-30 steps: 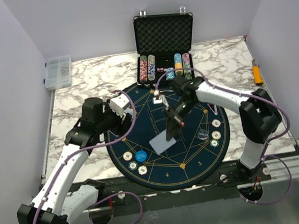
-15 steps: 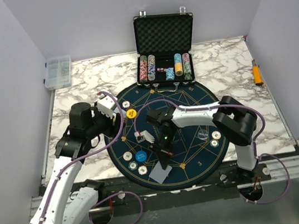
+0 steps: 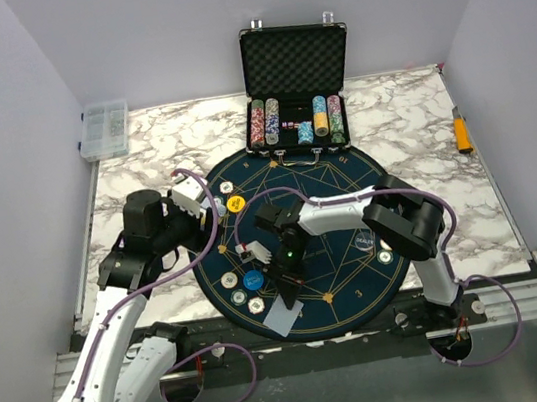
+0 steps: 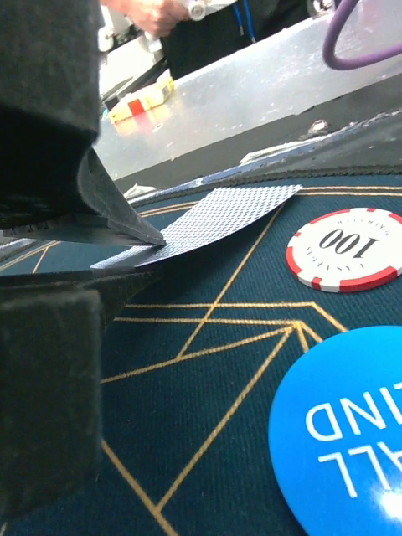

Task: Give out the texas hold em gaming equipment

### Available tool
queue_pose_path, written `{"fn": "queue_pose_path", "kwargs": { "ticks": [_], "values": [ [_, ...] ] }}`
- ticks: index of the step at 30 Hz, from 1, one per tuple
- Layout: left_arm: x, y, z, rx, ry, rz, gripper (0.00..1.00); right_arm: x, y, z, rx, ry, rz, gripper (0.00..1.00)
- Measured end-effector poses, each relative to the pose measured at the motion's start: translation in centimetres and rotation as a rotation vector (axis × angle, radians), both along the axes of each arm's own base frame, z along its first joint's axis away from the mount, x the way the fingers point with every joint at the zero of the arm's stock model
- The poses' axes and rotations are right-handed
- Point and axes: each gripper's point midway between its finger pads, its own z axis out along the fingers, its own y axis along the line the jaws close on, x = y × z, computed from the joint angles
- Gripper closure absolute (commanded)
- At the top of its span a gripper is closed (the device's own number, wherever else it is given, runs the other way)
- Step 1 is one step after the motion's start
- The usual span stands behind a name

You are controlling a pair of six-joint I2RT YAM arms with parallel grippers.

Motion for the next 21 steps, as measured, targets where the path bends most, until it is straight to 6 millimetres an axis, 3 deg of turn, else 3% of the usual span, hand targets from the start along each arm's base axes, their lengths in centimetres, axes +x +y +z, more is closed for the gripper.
{"fn": "queue_pose_path", "kwargs": {
  "ticks": [4,7,11,15,21],
  "values": [
    [-0.1,0.2,-0.5,0.000,0.010,0.007,1.00,0.0,0.2,0.1,-0.016,0.015,-0.022,0.62],
    [-0.4,0.2,-0.8,-0.004,0.019,0.005,1.00,-0.1,0.3,0.4,-0.027,0.026,-0.038,0.42],
    [-0.5,0.2,-1.0,-0.008,0.024,0.002,1.00,-0.4,0.6,1.4,-0.026,0.035,-0.051,0.26],
    [-0.6,0.1,-1.0,-0.017,0.028,0.000,1.00,0.9,0.8,2.1,-0.016,-0.008,-0.080,0.24],
    [-0.9,-0.1,-1.1,-0.017,0.022,-0.035,1.00,6.4,0.3,3.8,0.028,-0.081,-0.206,0.18]
  ]
}}
